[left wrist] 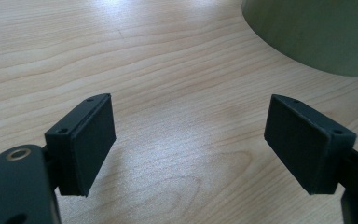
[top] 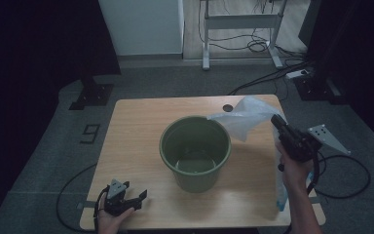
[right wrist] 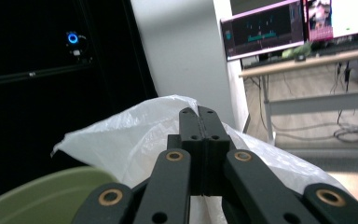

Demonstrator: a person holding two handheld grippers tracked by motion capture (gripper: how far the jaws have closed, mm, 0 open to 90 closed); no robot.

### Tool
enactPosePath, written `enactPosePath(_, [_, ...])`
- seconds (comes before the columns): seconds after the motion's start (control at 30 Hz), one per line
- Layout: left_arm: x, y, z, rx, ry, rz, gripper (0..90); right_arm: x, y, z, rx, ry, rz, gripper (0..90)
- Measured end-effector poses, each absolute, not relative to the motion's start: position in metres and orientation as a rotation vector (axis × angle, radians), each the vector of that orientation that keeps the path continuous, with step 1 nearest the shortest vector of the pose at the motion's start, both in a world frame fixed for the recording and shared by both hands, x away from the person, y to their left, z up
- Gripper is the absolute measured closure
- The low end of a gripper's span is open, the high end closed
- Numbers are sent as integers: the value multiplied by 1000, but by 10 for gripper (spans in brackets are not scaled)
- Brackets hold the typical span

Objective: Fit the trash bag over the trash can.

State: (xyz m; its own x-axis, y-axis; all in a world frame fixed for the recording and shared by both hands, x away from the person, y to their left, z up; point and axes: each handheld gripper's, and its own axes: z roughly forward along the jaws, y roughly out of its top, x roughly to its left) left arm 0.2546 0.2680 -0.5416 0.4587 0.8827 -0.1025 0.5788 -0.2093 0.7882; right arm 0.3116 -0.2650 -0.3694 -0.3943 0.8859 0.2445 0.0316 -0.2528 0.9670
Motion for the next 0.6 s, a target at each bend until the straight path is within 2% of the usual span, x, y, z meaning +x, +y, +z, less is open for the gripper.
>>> enactPosePath(0.3, [255,272,-542,1897,1235,477,163,304,-254,-325,1062,1335,1719,892])
enactPosePath(0.6, [256,273,-542,1896,1236,479,163,296,-234,-297,971,1354,1726,892])
